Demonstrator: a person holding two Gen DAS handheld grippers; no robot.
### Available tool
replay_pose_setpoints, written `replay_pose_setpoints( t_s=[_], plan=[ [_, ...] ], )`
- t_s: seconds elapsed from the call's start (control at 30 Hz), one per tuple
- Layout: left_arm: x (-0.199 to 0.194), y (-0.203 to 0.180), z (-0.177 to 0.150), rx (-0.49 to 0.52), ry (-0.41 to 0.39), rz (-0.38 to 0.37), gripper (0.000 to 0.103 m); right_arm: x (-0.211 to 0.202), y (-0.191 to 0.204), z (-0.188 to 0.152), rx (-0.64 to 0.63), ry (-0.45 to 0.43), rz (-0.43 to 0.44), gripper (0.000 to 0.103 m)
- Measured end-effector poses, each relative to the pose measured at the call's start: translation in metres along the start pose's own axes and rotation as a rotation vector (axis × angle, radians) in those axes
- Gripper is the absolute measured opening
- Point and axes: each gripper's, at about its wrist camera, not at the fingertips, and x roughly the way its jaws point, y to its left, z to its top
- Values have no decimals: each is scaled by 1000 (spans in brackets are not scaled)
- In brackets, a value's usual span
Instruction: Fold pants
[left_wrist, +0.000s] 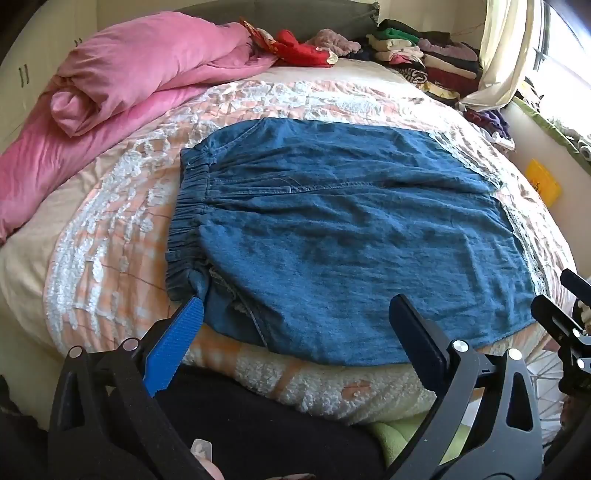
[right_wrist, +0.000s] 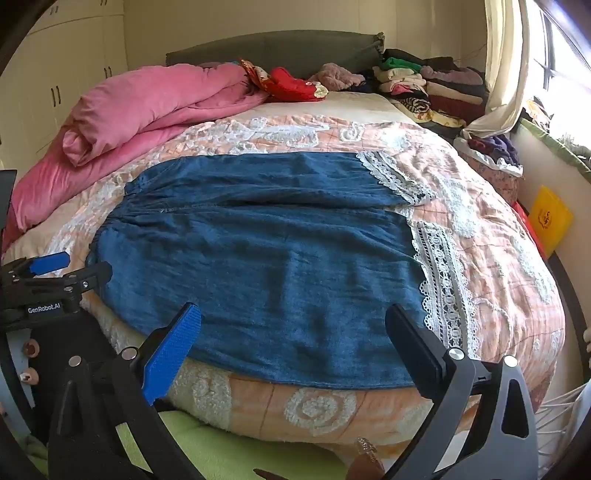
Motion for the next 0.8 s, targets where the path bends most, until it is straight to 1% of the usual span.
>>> replay_pose_setpoints(
  t_s=[0.8],
  plan=[
    [-4,-4,-1,0,-3,-1,94,2,1,1,0,0,3,99]
  ],
)
